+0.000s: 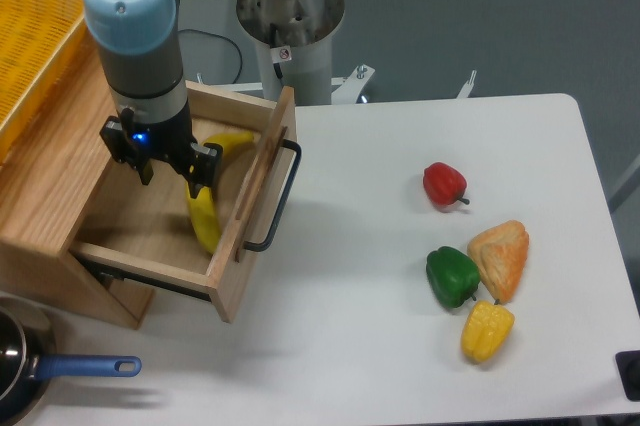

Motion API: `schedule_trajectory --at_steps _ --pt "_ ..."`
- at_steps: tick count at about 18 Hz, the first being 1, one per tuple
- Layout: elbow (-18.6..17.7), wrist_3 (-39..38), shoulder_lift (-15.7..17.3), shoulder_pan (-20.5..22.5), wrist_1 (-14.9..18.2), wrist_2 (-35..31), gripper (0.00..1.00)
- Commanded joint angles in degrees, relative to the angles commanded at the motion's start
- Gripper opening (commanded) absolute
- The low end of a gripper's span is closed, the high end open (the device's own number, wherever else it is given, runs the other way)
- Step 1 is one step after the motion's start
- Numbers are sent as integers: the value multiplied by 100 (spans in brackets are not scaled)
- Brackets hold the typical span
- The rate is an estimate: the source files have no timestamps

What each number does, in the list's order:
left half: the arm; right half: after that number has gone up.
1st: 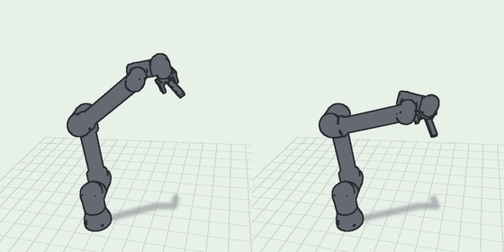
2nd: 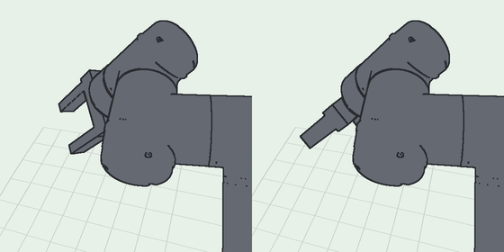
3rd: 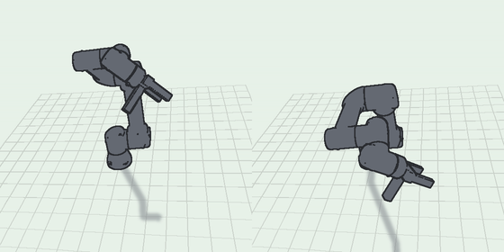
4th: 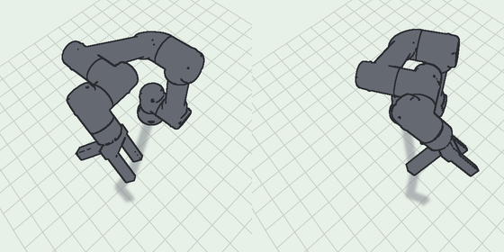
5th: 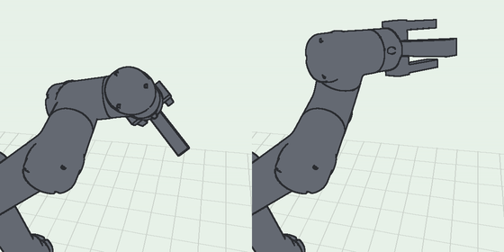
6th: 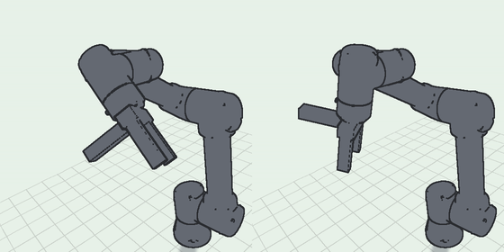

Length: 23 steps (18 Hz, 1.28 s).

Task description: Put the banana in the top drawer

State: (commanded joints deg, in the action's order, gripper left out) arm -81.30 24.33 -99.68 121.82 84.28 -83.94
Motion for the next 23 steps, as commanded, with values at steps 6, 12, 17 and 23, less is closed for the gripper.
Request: schedule_trajectory --at_steps 6,12,17,23 --pt "-26 756 290 325 378 17 70" --pt "-35 2160 440 817 501 9 70" --pt "-61 3085 589 1247 580 17 70" --pt "-264 4639 625 1704 519 -26 71"
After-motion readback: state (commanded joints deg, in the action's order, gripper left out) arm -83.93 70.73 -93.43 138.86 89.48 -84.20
